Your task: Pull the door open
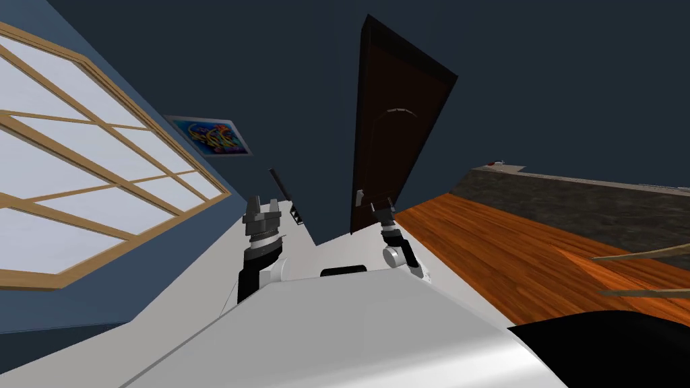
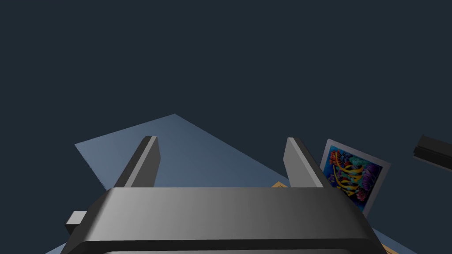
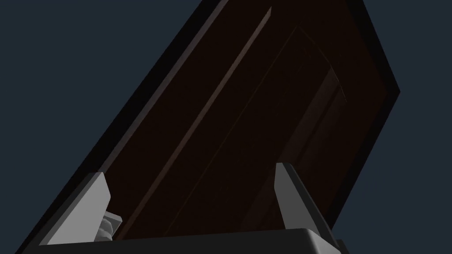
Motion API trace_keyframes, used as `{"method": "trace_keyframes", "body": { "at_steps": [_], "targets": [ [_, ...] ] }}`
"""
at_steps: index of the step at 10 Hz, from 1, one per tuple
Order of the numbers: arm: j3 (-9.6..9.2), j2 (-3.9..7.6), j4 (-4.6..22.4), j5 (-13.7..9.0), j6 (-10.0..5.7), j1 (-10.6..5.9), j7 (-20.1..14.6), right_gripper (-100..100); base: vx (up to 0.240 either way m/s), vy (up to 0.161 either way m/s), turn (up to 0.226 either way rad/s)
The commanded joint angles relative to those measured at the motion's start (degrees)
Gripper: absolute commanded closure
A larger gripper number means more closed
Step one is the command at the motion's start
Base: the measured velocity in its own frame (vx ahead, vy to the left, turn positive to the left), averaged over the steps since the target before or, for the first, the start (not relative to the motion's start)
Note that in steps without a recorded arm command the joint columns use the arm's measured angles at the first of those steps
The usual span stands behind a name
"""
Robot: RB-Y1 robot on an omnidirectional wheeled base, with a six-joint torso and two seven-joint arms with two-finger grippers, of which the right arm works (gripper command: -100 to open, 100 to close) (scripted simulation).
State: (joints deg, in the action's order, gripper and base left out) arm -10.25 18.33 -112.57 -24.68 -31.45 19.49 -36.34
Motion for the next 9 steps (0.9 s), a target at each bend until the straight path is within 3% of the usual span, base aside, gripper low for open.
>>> {"method": "trace_keyframes", "body": {
  "at_steps": [1,9],
  "targets": [
    [-0.91,1.24,1.72,-1.89,-0.23,-0.38,-2.24,-100,0.05,-0.042,0.064],
    [-7.02,8.61,12.0,-14.06,-0.11,-3.06,-15.13,-100,0.079,-0.063,0.122]
  ]
}}
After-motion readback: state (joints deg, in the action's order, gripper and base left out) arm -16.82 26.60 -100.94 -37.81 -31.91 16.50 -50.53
